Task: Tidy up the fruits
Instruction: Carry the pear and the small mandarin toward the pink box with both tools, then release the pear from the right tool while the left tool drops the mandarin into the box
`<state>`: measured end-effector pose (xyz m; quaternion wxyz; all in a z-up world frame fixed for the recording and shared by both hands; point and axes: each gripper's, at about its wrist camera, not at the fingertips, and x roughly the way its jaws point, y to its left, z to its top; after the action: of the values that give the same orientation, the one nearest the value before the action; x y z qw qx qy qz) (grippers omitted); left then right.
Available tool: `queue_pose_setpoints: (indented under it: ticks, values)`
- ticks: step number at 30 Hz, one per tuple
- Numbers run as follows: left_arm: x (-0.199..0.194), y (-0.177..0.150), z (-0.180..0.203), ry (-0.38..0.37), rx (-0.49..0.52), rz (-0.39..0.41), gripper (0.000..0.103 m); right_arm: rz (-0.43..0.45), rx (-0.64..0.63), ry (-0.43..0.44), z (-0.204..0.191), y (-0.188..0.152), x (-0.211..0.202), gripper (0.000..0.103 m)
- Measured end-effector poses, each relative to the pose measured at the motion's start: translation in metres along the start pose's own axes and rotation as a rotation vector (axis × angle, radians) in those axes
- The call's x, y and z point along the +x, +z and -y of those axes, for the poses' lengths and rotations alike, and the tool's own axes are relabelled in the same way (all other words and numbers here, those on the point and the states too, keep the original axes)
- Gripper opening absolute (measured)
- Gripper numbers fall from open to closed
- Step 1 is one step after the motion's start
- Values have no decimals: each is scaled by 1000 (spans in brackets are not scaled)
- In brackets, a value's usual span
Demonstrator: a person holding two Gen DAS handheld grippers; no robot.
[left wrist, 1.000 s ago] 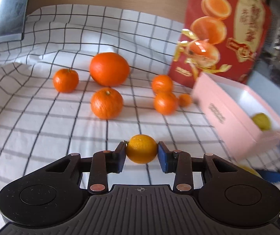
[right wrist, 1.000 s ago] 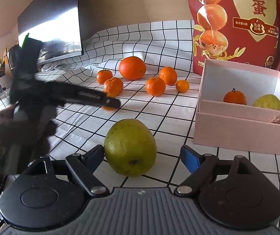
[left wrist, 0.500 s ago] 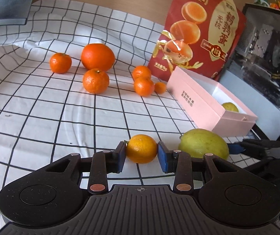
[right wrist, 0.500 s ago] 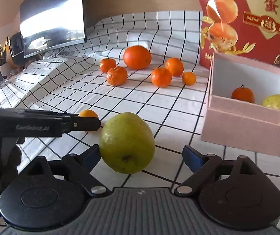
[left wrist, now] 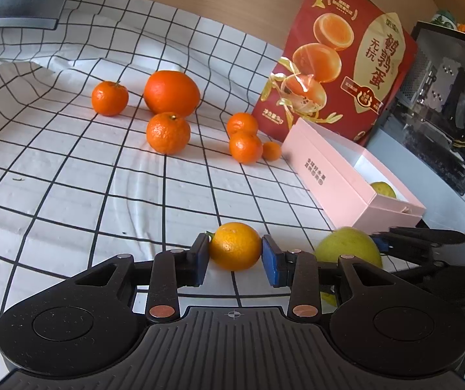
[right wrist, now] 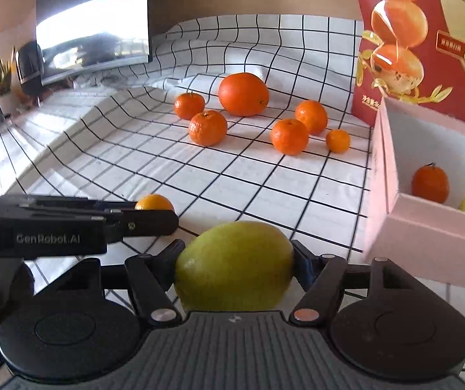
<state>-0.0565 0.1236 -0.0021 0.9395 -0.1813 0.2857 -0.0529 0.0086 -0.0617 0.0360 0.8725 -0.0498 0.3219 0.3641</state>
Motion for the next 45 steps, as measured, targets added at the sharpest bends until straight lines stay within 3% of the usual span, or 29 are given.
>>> queue_pose_setpoints:
  ticks: [7,17,25,29,32,34,37,39,41,45]
  values:
    - [-4,-3,13,25,60,24,40,18,31,9,23,-15,-38,67]
    - [0,-18,71,-117,179,-38,39,22,94,-181,89,-48,-97,66]
    - [6,-4,120,-206,267,-42,39,67,145,-225,121,-55,-127,66]
    - [13,38,147,-236,284,41,40,138,159,-235,124,-23,-147,66]
    - [37,76,164,-228,264,46,40,223,147,-260,122,22,-166,66]
    - [66,96,178,-215,271,-12,40,256,135,-280,121,60,-170,66]
    - [115,105,194,-187,288,-172,40,264,115,-350,123,115,-160,66]
    - [137,100,202,-117,342,-231,40,247,106,-410,127,143,-144,66]
    - [142,93,205,-86,391,-230,40,221,103,-466,134,160,-124,66]
    - [133,90,196,-144,378,-220,41,159,103,-520,148,163,-90,66]
